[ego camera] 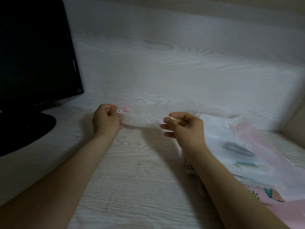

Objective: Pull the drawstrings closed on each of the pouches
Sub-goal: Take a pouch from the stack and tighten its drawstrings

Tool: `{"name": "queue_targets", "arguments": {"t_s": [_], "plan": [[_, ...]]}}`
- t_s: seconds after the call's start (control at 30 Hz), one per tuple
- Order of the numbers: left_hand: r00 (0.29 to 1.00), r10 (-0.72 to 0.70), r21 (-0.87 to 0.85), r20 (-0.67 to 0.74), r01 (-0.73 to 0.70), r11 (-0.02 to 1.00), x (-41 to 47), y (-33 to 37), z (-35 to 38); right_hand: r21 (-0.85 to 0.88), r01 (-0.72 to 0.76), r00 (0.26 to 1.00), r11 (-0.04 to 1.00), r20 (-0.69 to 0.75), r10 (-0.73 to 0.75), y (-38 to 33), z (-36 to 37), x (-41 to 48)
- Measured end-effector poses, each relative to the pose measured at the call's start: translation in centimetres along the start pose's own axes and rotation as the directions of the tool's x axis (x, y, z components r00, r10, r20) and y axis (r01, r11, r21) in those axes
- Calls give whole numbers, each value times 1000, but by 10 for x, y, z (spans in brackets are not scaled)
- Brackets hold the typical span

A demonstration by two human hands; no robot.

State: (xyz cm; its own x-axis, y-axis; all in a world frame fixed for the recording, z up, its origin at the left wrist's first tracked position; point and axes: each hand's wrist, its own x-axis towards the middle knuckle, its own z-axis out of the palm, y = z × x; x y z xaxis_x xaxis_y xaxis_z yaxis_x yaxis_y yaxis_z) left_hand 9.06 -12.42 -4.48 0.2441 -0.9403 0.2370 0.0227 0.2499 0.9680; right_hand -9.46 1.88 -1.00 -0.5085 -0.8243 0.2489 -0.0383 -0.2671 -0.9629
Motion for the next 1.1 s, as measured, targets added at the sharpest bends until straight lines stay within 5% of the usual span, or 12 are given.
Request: {"name": "queue_targets", "arguments": {"t_s": [0.4,0.73,0.97,1.1], "plan": [[1000,-15,-9,17,15,1000,-1,1,0,98,-47,997,994,70,40,-5,-3,1],[997,-19,29,-81,21,999,2,-1,-5,165,57,958,985,-287,-7,8,-4,12],[983,-186,-417,9,173,892,-5,10,-3,466,85,956,881,-286,59,-8,-3,9],[929,-339,-641,147,351,683,-11,23,0,295,103,962,950,-272,-20,-9,-1,8]]}}
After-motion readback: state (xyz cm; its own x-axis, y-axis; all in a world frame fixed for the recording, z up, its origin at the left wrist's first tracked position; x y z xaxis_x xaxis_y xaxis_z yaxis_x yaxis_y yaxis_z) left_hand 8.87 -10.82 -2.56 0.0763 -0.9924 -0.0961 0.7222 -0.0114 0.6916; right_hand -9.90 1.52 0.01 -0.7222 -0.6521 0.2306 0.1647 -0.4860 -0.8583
